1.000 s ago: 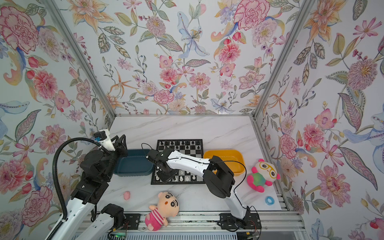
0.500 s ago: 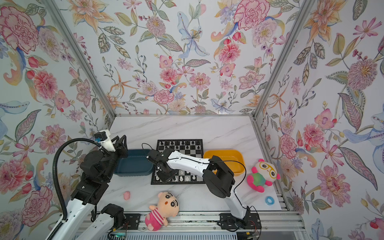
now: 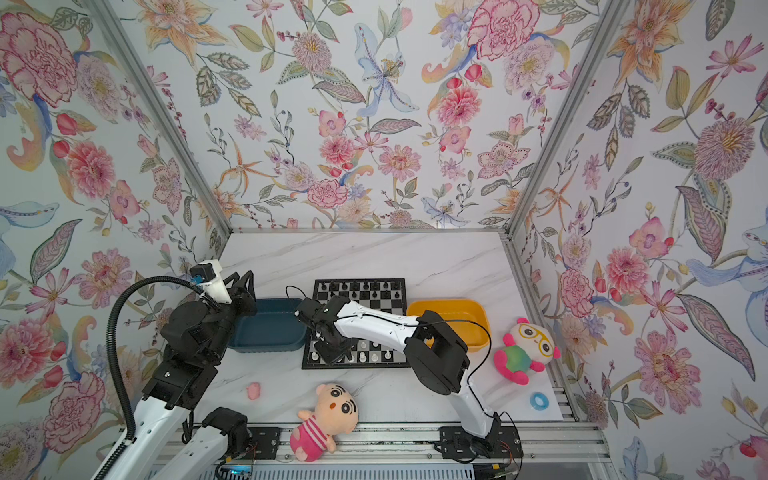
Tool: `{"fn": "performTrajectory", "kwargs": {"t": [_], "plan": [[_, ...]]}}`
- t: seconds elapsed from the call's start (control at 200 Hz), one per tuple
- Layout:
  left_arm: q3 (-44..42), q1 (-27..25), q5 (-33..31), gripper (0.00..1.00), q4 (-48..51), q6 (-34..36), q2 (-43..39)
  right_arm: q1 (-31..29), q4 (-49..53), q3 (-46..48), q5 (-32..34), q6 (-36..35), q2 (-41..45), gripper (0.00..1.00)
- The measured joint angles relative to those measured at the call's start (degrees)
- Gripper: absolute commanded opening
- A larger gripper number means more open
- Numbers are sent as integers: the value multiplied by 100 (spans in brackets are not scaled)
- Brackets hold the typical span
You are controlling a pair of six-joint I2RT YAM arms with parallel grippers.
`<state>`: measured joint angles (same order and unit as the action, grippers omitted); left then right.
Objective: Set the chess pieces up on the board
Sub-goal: 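Lower the white pawn onto the empty second-nearest-rank square with the right gripper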
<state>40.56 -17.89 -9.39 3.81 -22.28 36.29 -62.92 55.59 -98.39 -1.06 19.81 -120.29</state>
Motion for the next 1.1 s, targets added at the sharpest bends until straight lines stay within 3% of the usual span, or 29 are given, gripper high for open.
{"fn": "performTrajectory", "kwargs": {"t": [0.826,1.101], "plan": [[-4,0,-2,38,0,39,0,44,-109,92,-24,61,-50,0],[-33,0,0,39,0,39,-20,44,-122,96,-24,72,-50,7]]}}
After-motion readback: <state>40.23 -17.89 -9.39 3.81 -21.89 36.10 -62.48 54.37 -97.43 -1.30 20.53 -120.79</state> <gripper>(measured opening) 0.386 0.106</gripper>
